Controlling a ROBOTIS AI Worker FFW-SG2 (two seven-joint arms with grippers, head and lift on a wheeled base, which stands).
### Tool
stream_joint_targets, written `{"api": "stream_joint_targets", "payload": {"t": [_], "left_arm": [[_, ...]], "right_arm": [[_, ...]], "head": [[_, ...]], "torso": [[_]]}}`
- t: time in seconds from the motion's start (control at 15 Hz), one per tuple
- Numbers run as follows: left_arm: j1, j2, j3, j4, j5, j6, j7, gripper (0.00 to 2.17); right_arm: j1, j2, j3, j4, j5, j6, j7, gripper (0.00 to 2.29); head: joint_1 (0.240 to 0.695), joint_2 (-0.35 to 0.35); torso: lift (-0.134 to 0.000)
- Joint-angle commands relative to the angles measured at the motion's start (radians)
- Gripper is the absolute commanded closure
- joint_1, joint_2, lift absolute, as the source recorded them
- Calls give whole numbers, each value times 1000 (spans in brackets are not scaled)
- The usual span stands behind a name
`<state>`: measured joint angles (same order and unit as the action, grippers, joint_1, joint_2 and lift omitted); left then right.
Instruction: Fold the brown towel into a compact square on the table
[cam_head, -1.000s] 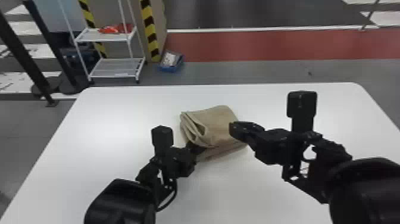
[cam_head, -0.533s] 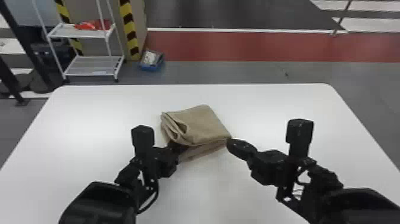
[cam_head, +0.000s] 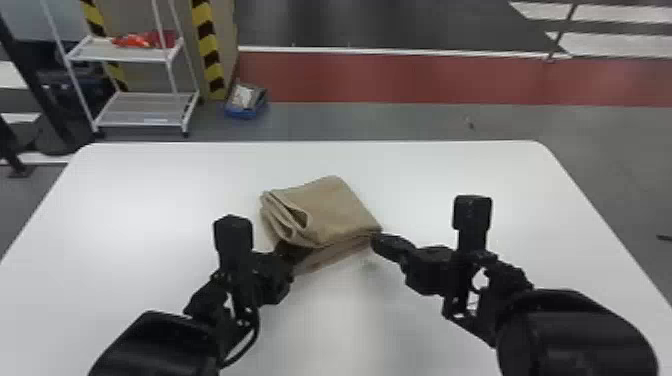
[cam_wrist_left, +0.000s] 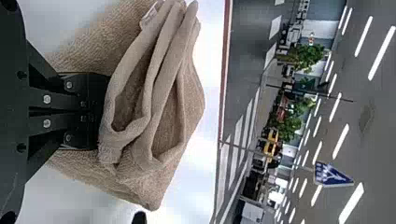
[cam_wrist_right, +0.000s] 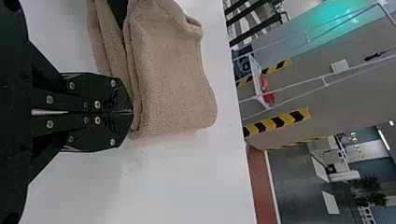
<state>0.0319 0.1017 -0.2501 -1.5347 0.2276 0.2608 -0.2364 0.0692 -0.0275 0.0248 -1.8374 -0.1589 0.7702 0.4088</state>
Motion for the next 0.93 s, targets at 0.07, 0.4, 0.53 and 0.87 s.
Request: {"api": "stream_joint_targets", "payload": {"t": [0.07, 0.4, 0.53, 0.87], "left_arm": [[11, 3, -5, -25, -1, 5, -1, 2145], [72, 15, 2, -157, 9, 64, -18, 2145], [99, 33, 12, -234, 9, 125, -18, 2145], [89, 96, 55, -295, 36, 134, 6, 2145]], "right_arm": [[-83, 9, 26, 90, 25, 21, -22, 1956], [-178, 12, 12, 139, 27, 76, -53, 1956], [-192, 12, -20, 145, 48, 97, -54, 1956], [-223, 12, -100, 204, 45, 110, -54, 1956]], "head": [[695, -48], [695, -49], [695, -56], [695, -85]], "torso": [[-123], [-123], [-123], [-123]]}}
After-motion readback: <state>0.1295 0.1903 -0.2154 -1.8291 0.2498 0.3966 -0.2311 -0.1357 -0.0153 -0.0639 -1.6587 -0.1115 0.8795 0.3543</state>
